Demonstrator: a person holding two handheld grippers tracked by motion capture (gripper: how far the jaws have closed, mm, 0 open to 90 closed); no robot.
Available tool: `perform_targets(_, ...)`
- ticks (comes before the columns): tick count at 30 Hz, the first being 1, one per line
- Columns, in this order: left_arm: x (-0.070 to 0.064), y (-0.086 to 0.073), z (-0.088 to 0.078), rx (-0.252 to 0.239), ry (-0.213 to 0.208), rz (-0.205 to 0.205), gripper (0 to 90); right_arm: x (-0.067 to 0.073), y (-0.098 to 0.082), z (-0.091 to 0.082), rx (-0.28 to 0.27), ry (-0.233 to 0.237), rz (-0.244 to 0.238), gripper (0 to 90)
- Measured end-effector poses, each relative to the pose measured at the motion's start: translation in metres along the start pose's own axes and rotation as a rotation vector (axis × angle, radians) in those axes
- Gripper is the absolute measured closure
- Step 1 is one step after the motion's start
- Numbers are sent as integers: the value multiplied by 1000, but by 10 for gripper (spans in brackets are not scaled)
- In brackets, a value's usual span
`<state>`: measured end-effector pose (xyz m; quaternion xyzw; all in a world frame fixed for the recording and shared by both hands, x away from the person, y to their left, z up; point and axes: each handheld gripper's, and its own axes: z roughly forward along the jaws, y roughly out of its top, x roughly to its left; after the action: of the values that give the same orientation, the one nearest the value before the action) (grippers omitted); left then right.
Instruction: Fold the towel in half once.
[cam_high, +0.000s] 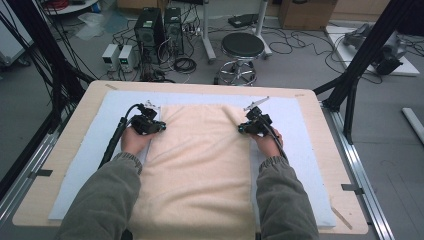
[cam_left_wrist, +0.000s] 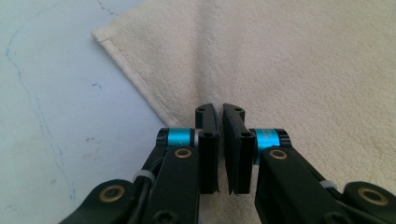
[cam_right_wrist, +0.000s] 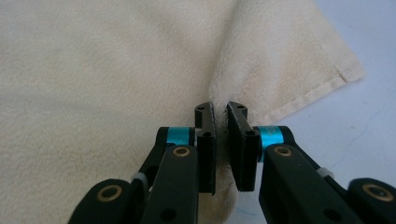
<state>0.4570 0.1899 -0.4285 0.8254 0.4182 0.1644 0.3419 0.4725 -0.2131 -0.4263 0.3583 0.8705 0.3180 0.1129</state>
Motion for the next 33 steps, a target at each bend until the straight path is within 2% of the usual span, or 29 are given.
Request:
perform_targets(4, 2, 5, -17, -53, 7, 17, 852, 4, 5, -12, -42, 20, -25, 838)
perform_targets(9, 6, 11, -52, -116, 16, 45, 855, 14, 14, -38, -125, 61, -54, 839)
perform_targets(11, 4, 11, -66, -147, 13, 66, 856, 20, 19, -51, -141, 74, -82, 839)
perform_targets(13, 1, 9, -80, -187, 6, 63, 855, 26, 22, -65, -166, 91, -93, 839)
perform_targets(16, -9, 2, -100, -217, -11, 101, 855, 38, 21, -85, -189, 124, -113, 837)
perform_targets(18, -18, -9, -114, -229, -23, 144, 855, 49, 15, -98, -201, 141, -139, 835)
perform_targets(20, -30, -25, -127, -229, -17, 205, 854, 64, 2, -110, -209, 157, -172, 834)
perform_targets(23, -53, -54, -143, -252, -16, 281, 853, 85, -16, -120, -207, 174, -195, 833)
perform_targets(27, -76, -96, -154, -248, -67, 289, 852, 118, -45, -124, -174, 217, -246, 830)
perform_targets(30, -82, -118, -156, -215, -113, 277, 822, 137, -69, -121, -127, 256, -274, 792)
perform_targets(32, -81, -124, -156, -194, -111, 270, 685, 141, -80, -117, -80, 261, -258, 678)
perform_targets(33, -79, -124, -157, -188, -116, 260, 645, 141, -83, -116, -71, 253, -246, 651)
